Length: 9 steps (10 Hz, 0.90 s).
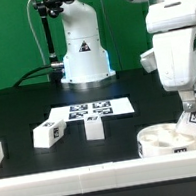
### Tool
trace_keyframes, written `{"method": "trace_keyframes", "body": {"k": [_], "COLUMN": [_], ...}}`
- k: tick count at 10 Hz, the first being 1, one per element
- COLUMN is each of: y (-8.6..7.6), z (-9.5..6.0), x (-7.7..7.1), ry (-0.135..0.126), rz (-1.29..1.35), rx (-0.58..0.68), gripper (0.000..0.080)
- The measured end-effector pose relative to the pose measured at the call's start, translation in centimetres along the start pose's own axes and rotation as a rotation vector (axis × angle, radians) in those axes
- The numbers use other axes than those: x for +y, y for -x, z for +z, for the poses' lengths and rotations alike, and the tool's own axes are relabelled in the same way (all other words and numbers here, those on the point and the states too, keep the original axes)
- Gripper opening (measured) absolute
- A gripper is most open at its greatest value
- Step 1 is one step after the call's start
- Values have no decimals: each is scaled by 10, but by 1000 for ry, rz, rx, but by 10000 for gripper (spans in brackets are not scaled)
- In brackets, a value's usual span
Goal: Assemble stool
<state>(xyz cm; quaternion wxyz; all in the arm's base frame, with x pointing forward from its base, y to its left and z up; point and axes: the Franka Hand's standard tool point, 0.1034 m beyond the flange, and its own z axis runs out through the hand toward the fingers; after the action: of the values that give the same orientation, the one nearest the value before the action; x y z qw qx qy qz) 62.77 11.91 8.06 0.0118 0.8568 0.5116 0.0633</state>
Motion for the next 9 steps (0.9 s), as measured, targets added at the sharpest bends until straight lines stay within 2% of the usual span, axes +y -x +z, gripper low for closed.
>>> {"method": "trace_keyframes", "body": {"k": [1,2,3,4,5,8,9], "y": [0,3,12,16,16,16,16], "z": [0,0,-1,-2,-1,0,0], "x": [0,1,4,7,10,16,16], "ry": [0,-16,-62,-82,-77,-30,-32], "rz": [0,25,77,106,182,373,449], "rx": [0,-2,-12,-15,5,54,53], "gripper": [341,341,341,341,341,341,341]}}
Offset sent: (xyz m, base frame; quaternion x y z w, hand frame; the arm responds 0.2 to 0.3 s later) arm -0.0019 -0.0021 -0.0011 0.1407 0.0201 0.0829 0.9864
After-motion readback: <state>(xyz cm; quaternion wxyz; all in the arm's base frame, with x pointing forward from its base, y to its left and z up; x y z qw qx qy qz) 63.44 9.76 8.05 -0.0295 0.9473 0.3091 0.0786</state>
